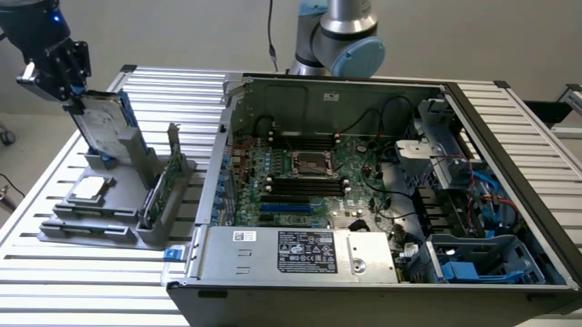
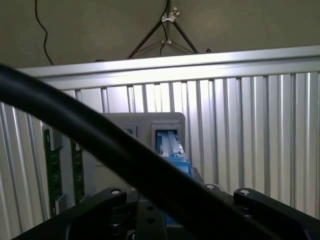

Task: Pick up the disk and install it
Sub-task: 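Pick up the disk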

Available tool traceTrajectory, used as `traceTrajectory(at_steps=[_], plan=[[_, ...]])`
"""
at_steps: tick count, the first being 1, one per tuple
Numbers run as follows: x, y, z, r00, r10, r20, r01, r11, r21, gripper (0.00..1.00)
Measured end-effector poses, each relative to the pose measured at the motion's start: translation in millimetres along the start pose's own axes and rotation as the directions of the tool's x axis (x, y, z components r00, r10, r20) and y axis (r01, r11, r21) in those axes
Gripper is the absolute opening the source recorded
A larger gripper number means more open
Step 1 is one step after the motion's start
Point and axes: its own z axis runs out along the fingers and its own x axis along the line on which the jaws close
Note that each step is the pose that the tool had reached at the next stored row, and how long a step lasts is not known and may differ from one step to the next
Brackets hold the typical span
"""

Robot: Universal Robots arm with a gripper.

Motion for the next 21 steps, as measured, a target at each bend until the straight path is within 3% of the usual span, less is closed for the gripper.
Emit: traceTrajectory(at_steps=[13, 21], plan=[[2.3, -2.5, -54.8, 1.0, 0.0, 0.0, 0.0, 1.0, -0.0001, 0.33], [4.2, -11.1, -91.1, 1.0, 0.0, 0.0, 0.0, 1.0, -0.0001, 0.33]])
